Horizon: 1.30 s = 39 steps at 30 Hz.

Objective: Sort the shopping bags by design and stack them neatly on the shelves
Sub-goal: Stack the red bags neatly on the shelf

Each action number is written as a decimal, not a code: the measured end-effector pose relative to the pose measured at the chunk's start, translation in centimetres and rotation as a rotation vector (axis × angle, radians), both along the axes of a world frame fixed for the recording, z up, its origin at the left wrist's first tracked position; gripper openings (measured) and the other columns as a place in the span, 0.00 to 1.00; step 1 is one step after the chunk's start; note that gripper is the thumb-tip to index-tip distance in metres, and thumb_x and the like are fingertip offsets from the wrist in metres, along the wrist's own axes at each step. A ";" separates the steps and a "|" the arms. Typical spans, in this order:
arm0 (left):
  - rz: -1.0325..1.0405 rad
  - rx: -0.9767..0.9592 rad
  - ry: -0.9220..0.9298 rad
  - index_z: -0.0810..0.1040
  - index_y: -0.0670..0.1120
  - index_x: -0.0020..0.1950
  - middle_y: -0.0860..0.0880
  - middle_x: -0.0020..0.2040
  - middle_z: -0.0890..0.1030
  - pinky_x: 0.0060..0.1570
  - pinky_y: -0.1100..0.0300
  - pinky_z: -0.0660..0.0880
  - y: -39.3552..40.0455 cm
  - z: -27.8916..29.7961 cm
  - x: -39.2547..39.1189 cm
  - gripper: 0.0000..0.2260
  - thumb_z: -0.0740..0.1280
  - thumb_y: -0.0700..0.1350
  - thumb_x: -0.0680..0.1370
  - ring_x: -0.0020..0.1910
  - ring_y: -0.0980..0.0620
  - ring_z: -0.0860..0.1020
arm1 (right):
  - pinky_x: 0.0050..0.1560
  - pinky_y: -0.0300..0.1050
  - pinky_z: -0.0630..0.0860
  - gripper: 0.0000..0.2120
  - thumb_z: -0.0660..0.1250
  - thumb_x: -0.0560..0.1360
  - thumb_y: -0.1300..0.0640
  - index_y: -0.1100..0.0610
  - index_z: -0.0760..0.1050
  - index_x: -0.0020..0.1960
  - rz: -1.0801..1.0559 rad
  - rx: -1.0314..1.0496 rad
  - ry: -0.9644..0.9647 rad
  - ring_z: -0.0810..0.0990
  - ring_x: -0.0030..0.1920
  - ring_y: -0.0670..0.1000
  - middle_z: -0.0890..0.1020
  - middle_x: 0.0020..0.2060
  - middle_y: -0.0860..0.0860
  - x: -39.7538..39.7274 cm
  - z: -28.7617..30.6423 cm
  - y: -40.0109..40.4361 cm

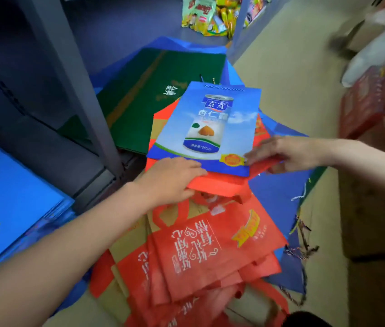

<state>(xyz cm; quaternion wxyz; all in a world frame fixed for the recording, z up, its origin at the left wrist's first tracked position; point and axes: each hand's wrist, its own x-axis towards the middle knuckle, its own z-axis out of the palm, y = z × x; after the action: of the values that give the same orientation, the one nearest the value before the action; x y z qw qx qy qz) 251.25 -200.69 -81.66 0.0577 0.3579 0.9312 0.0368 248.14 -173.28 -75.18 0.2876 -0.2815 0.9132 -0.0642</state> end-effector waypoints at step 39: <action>1.057 1.057 -0.717 0.58 0.49 0.75 0.49 0.63 0.71 0.61 0.53 0.69 -4.0 -3.2 5.7 0.25 0.63 0.44 0.79 0.63 0.45 0.72 | 0.29 0.39 0.76 0.31 0.57 0.73 0.76 0.45 0.64 0.65 -1.060 -1.221 -0.197 0.81 0.37 0.50 0.78 0.48 0.54 6.0 -6.8 -2.1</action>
<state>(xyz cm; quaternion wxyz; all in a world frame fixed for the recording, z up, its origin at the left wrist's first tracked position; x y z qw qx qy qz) 256.96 -204.70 -84.84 0.1505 -0.1806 0.7617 0.6038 254.18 -175.42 -81.99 0.0938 0.0881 0.6994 -0.7030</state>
